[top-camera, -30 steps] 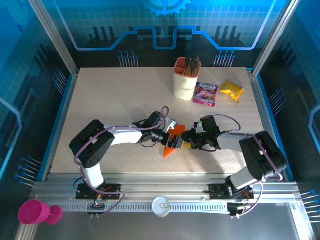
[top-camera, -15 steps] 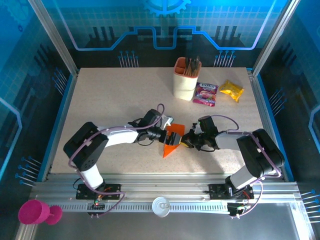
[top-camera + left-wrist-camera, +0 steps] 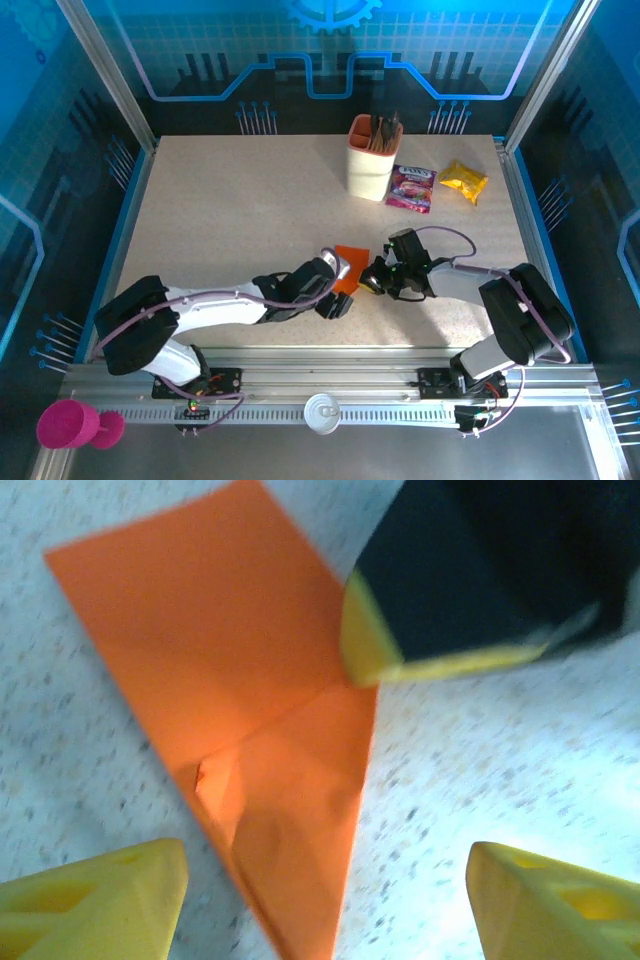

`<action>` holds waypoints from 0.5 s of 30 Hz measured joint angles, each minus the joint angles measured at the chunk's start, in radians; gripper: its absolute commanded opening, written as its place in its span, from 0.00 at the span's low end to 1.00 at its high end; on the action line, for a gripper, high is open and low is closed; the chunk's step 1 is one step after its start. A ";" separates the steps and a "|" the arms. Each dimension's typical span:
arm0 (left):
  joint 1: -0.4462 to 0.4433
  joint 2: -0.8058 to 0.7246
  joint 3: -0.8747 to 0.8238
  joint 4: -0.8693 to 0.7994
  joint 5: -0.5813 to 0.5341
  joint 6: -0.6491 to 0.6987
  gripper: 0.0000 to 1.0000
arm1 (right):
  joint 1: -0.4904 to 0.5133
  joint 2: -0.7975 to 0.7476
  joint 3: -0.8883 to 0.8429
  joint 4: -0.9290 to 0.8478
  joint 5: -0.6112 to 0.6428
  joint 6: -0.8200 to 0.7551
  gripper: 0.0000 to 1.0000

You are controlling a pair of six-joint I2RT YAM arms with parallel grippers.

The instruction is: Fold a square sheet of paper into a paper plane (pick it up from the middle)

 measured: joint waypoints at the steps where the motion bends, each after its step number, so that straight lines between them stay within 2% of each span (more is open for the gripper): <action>1: -0.009 0.000 -0.014 0.003 -0.025 0.008 0.68 | 0.000 -0.002 0.006 -0.006 0.002 0.001 0.00; 7: -0.048 0.022 -0.030 0.048 -0.133 0.050 0.64 | 0.000 -0.010 0.030 -0.037 0.013 0.001 0.00; 15: -0.104 0.098 -0.029 0.100 -0.185 0.096 0.63 | 0.000 -0.012 0.031 -0.048 0.016 0.002 0.00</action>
